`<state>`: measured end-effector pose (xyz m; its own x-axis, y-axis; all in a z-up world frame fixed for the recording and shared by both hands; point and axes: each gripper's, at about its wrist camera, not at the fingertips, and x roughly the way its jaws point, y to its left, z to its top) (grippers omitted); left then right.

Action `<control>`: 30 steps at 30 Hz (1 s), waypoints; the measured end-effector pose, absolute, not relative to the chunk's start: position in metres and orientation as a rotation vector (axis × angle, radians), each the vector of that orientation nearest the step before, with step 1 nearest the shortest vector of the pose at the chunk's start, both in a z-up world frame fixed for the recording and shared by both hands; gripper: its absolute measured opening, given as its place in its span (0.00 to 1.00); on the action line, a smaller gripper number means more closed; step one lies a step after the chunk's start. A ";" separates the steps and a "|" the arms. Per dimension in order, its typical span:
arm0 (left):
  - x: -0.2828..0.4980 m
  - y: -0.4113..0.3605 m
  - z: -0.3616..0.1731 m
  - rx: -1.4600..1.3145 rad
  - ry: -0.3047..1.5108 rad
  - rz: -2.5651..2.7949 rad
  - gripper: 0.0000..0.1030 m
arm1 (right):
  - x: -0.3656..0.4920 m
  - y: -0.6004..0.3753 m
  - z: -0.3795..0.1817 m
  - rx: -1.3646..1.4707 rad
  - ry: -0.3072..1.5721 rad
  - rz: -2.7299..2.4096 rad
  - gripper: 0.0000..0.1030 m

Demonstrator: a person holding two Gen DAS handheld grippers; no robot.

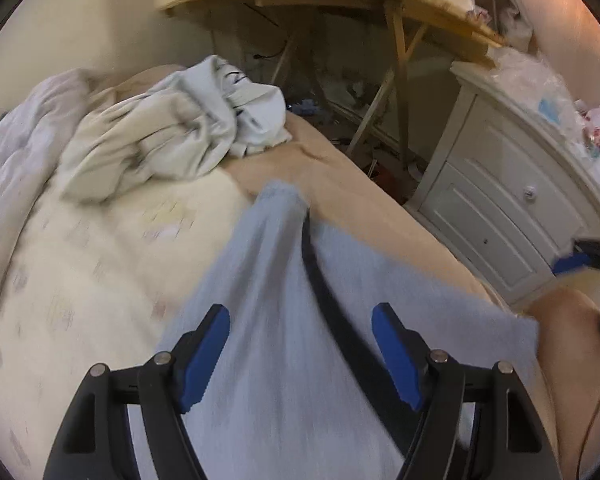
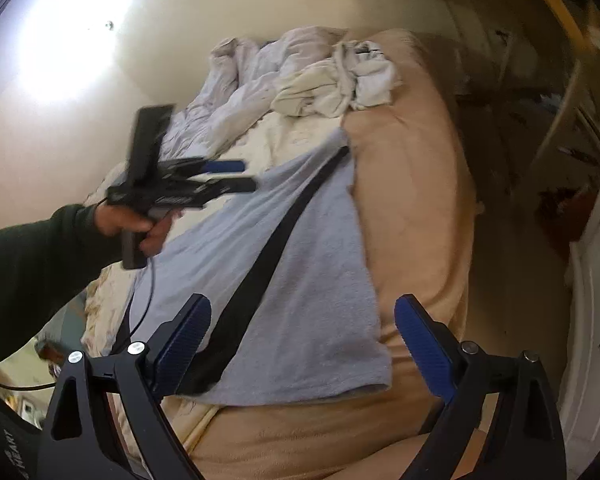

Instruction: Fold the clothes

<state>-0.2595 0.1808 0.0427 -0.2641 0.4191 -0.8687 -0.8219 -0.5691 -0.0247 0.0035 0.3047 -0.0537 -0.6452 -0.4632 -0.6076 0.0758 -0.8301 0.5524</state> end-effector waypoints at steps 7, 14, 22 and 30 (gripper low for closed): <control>-0.316 0.243 -0.001 -1.190 0.682 1.832 0.72 | -0.002 0.321 -0.059 1.101 -0.815 -2.467 0.92; -0.335 0.266 -0.026 -1.234 0.778 1.725 0.72 | -0.005 0.330 -0.065 1.097 -0.925 -2.452 0.93; -0.330 0.250 -0.015 -1.245 0.624 1.601 0.72 | -0.005 0.331 -0.070 1.111 -0.957 -2.406 0.93; -0.350 0.215 -0.029 -1.340 0.532 1.526 0.72 | -0.005 0.339 -0.074 1.110 -1.032 -2.385 0.93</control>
